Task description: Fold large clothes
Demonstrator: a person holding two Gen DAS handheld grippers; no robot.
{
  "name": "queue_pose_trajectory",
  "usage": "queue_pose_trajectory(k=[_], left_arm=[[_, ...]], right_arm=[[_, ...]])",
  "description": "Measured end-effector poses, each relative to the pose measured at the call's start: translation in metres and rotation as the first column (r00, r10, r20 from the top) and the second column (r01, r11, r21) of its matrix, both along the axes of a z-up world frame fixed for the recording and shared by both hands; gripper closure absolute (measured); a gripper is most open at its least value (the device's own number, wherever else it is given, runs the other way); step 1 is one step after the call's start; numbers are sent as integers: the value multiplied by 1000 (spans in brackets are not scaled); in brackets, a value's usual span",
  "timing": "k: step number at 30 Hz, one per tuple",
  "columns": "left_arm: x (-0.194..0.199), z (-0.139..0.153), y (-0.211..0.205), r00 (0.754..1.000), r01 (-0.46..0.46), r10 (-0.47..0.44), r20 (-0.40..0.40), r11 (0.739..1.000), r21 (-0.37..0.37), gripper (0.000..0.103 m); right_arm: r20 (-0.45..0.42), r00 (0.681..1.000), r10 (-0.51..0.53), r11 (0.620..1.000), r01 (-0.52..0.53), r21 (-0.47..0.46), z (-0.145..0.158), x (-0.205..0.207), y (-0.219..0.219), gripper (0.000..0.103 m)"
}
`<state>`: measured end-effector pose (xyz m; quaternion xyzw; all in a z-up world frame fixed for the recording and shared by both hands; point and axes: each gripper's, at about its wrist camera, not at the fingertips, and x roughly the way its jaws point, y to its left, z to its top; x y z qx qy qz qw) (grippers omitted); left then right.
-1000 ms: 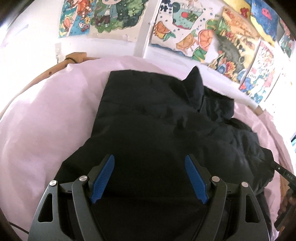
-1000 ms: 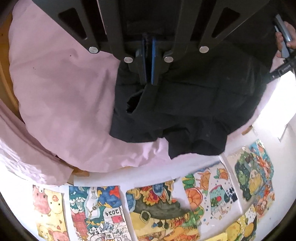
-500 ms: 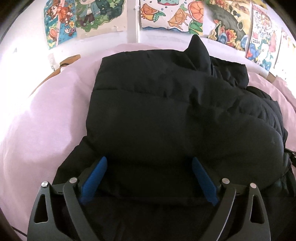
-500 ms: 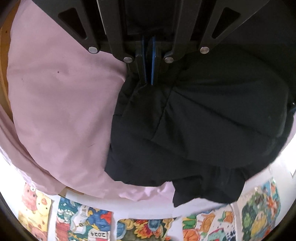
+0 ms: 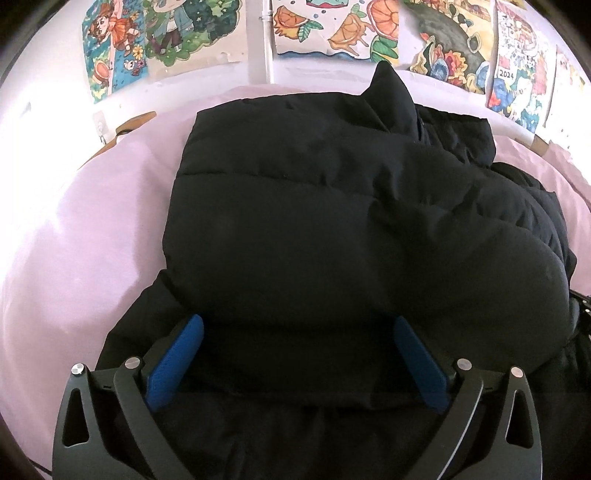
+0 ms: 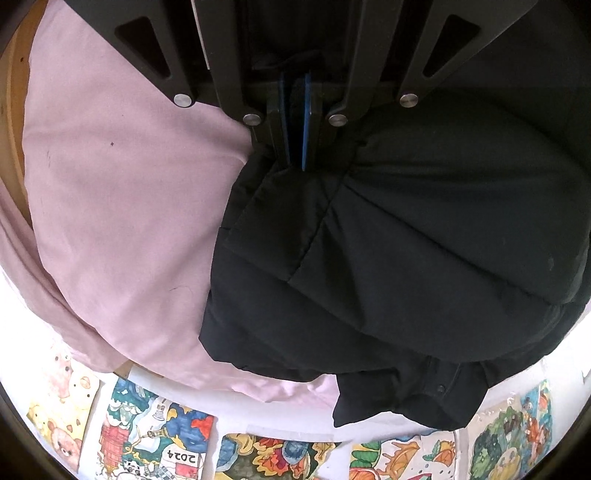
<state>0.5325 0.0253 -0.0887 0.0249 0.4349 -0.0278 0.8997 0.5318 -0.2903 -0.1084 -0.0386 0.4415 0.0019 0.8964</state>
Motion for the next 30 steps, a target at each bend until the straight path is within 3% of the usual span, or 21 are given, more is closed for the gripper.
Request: queue_pose_trajectory(k=[3, 6, 8, 11, 14, 18, 20, 26, 30], left_arm=[[0, 0, 0, 1000, 0, 0, 2, 1000, -6, 2], [-1, 5, 3, 1000, 2, -2, -1, 1000, -23, 2], [-1, 13, 6, 1000, 16, -17, -13, 999, -51, 2], [-8, 30, 14, 998, 70, -68, 17, 984, -165, 2], [-10, 52, 21, 993, 107, -90, 83, 966, -237, 2], [11, 78, 12, 987, 112, -92, 133, 981, -156, 2], [31, 89, 4, 987, 103, -85, 139, 986, -130, 2], [93, 90, -10, 991, 100, -90, 95, 989, -105, 2], [134, 88, -22, 990, 114, -101, 93, 983, -145, 2]], right_arm=[[-1, 1000, -7, 999, 8, 32, 3, 1, -6, 95], [1, 1000, -22, 995, 22, 96, 10, 0, -18, 85], [-3, 999, -47, 989, 47, 138, 18, -2, -30, 61], [51, 994, -95, 970, 81, 228, 32, -11, -51, 37], [79, 989, -122, 951, 93, 296, 46, -12, -68, 33], [128, 985, -115, 946, 69, 318, 65, -3, -74, 22], [158, 983, -92, 941, 34, 338, 76, 11, -70, 18], [210, 976, -51, 913, -40, 405, 101, 66, -49, 18], [218, 975, -33, 889, -72, 453, 108, 115, -23, 18]])
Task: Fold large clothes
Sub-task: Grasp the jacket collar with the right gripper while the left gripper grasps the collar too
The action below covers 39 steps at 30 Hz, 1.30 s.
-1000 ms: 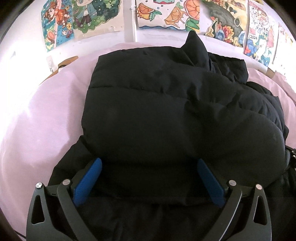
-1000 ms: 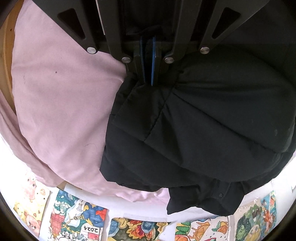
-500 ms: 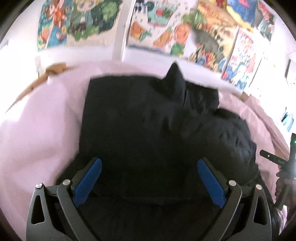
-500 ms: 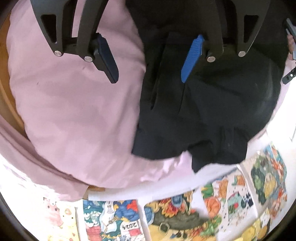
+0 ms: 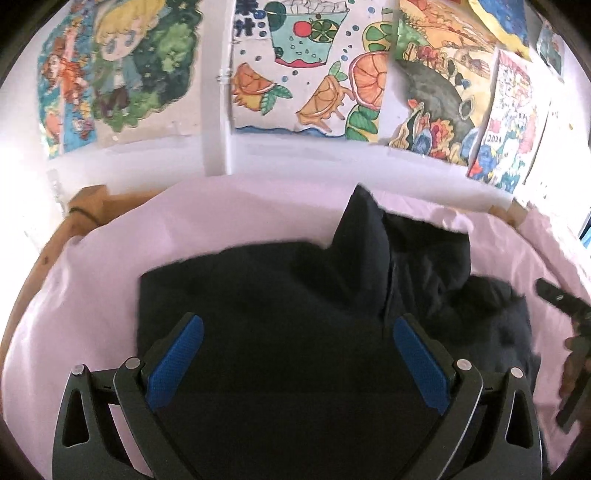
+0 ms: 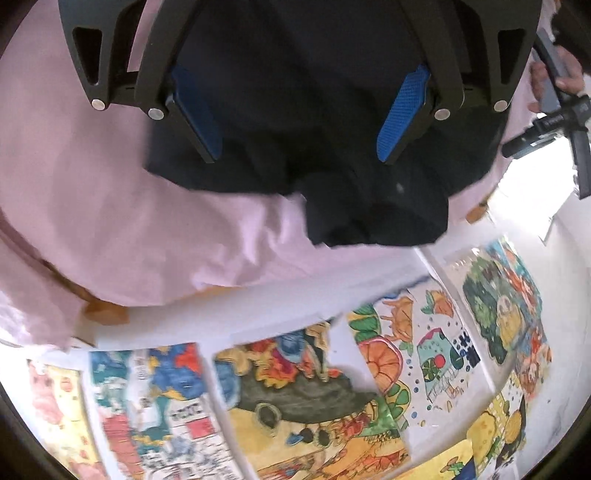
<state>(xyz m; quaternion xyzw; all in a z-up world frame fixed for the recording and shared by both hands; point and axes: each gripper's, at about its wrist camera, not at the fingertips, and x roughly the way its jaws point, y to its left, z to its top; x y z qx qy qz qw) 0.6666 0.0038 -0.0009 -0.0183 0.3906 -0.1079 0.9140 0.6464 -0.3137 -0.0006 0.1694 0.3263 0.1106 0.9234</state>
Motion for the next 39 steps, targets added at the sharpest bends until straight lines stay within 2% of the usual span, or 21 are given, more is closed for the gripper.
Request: queue_pose_trajectory(k=[4, 6, 7, 8, 11, 12, 14, 15, 16, 17, 22, 26, 30, 34, 39], left_arm=[[28, 2, -10, 1000, 15, -15, 6, 997, -82, 2], [43, 0, -19, 1000, 18, -18, 7, 995, -96, 2], [49, -2, -24, 1000, 16, -16, 5, 996, -91, 2], [57, -5, -30, 1000, 15, -15, 3, 997, -82, 2], [70, -11, -42, 1000, 14, -13, 25, 997, -74, 5], [73, -13, -46, 999, 7, -4, 38, 997, -79, 11], [79, -16, -48, 999, 4, 0, 33, 994, -108, 33], [83, -18, -50, 1000, 8, -5, 22, 992, -127, 56], [85, -20, -50, 1000, 10, -9, 7, 990, -140, 86], [86, -21, -49, 1000, 3, -5, -11, 989, -146, 92], [56, 0, -36, 996, 18, -4, 87, 985, -169, 97], [8, 23, -15, 989, 66, -40, 140, 979, -191, 97], [-37, 34, 5, 981, 114, -80, 177, 975, -192, 98], [-76, 33, 19, 977, 147, -106, 183, 963, -225, 98], [-104, 18, 30, 981, 156, -119, 152, 953, -259, 99]], right_arm=[[-30, 1000, 0, 999, 2, 45, -9, 43, 19, 18], [-53, 999, -3, 995, 8, 96, -20, 64, 25, 18], [-61, 998, -10, 994, 17, 110, -25, 72, 27, 21], [-66, 998, -18, 993, 26, 119, -27, 78, 29, 30], [-69, 997, -36, 992, 44, 115, -34, 94, 36, 47], [-66, 997, -42, 994, 48, 99, -36, 97, 38, 51], [-63, 997, -50, 995, 55, 83, -39, 98, 40, 70], [-59, 997, -52, 995, 57, 81, -40, 97, 38, 73], [-53, 998, -45, 995, 50, 81, -40, 94, 37, 79], [-48, 998, -42, 996, 45, 82, -40, 91, 36, 82], [4, 1000, -17, 994, 16, 106, -24, 60, 31, 88], [75, 997, 16, 996, -22, 86, 2, 25, 30, 89], [150, 985, 82, 997, -83, 4, 21, -21, 32, 90], [214, 964, 161, 982, -134, -135, 29, -72, 42, 91], [209, 951, 228, 947, -167, -273, 18, -109, 60, 91]])
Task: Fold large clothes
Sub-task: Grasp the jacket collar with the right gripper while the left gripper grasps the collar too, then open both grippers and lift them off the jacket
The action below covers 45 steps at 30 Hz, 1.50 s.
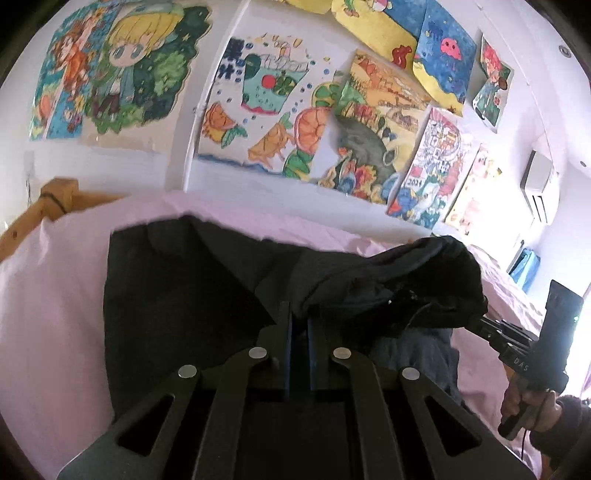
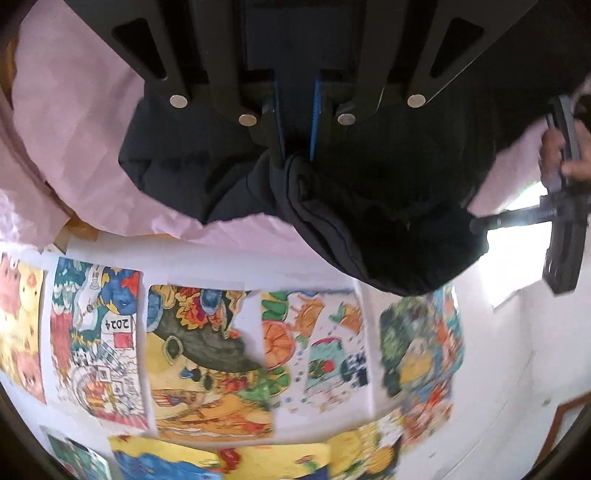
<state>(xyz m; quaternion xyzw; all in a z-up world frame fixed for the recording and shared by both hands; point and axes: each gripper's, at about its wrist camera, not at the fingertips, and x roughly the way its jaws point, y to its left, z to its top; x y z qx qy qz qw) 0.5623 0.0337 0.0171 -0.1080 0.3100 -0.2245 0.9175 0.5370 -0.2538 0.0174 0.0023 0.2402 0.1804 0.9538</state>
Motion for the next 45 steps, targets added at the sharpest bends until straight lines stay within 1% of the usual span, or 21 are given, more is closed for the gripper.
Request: queue_pose_trajectory(k=[4, 10, 14, 15, 18, 19, 22, 24, 25, 27, 29, 31, 33, 35, 36, 38, 39, 40, 42, 44, 45], left_arm=[[-4, -25, 7, 999, -19, 18, -42, 999, -26, 99], [9, -70, 9, 992, -48, 49, -117, 999, 6, 99], [13, -88, 11, 991, -41, 44, -126, 999, 22, 99], [12, -88, 11, 992, -38, 41, -120, 999, 26, 99], [10, -87, 10, 994, -27, 32, -106, 999, 42, 99], [10, -87, 10, 994, -25, 29, -103, 999, 45, 99], [9, -89, 10, 995, -18, 23, -97, 998, 53, 99], [10, -89, 9, 995, -14, 20, -95, 998, 59, 99], [10, -89, 9, 995, -13, 19, -95, 998, 63, 99], [10, -89, 8, 995, -9, 16, -98, 998, 66, 99], [9, -88, 9, 995, -2, 8, -95, 998, 67, 99], [8, -85, 11, 995, 10, -3, -101, 998, 64, 99], [5, -79, 16, 995, 18, -12, -98, 998, 55, 99], [-4, -70, 22, 997, 19, -15, -80, 999, 47, 98], [-8, -66, 25, 998, 19, -16, -67, 999, 34, 94], [-19, -54, 32, 1000, 8, -8, -25, 1000, 4, 76], [-23, -49, 34, 1000, -1, 1, 2, 1000, -11, 59], [-27, -42, 34, 999, -5, 6, 35, 1000, -28, 51], [-26, -31, 27, 998, 3, -2, 67, 1000, -23, 51], [-15, -24, 10, 999, 3, -5, 52, 999, 35, 51], [-7, -23, -2, 999, -1, -2, 34, 996, 85, 51]], right_arm=[[-44, 999, -2, 999, 0, -43, -19, 1, 4, 92], [-113, 994, -10, 995, -1, -95, -60, 13, 10, 92], [-161, 987, -5, 995, -11, -102, -79, 19, 11, 92], [-169, 986, 0, 996, -15, -90, -79, 19, 9, 92], [-180, 983, 38, 999, -37, 4, -69, 17, -7, 92], [-163, 986, 35, 999, -31, 28, -63, 15, -13, 92], [-97, 995, 15, 994, -5, 108, -40, 13, -28, 83], [-62, 998, -2, 986, 13, 167, -25, 19, -32, 82], [-59, 998, -13, 982, 24, 189, -19, 26, -31, 82], [-73, 997, 15, 972, 2, 237, -15, 43, -26, 82], [-130, 991, 26, 976, 3, 216, -22, 63, -11, 82], [-197, 978, 65, 983, -28, 182, -38, 73, 6, 82], [-221, 973, 62, 991, -33, 131, -52, 73, 15, 82], [-214, 975, 56, 997, -45, 56, -64, 68, 23, 82], [-209, 976, 54, 998, -46, 41, -68, 66, 23, 82], [-206, 977, 53, 999, -50, 21, -73, 62, 23, 82], [-202, 978, 53, 999, -51, 12, -74, 60, 23, 82], [-199, 979, 52, 999, -53, 4, -74, 59, 23, 82], [-193, 980, 51, 998, -54, -15, -75, 56, 25, 82], [-191, 981, 46, 998, -53, -29, -78, 56, 26, 82], [-191, 981, 44, 998, -52, -35, -79, 56, 26, 82]])
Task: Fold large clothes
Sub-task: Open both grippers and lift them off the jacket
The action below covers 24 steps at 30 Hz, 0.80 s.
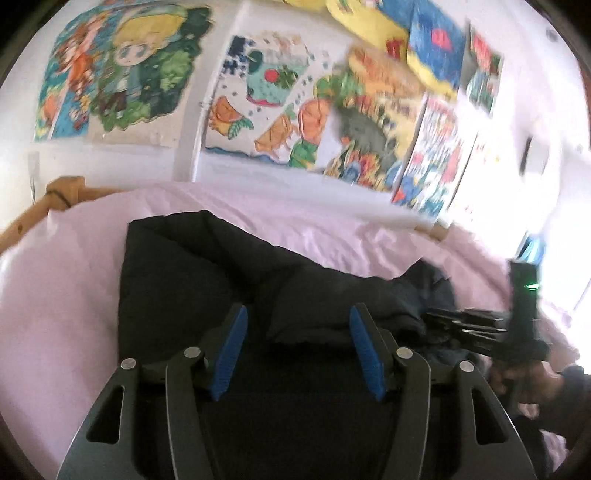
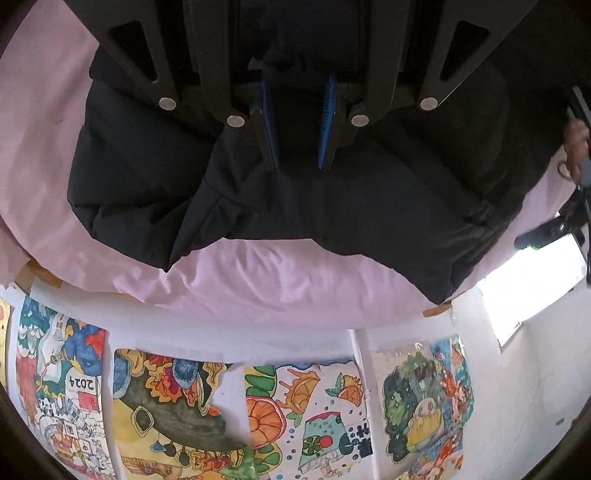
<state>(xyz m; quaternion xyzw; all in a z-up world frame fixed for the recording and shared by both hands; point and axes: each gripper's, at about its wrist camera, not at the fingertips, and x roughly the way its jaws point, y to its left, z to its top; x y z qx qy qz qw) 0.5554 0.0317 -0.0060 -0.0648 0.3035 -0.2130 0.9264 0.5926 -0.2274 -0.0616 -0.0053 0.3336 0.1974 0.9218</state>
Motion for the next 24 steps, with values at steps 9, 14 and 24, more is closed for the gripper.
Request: queue_pose_trajectory(k=[9, 14, 24], left_arm=[[50, -63, -30, 987, -17, 39, -155, 990, 142, 49], [54, -83, -35, 991, 10, 17, -131, 979, 204, 49], [73, -114, -38, 993, 5, 19, -116, 978, 210, 48]], right_arm=[[29, 999, 38, 993, -34, -113, -16, 0, 9, 82], [2, 998, 67, 989, -66, -131, -34, 14, 10, 82], [-49, 997, 63, 990, -69, -125, -64, 51, 13, 82]])
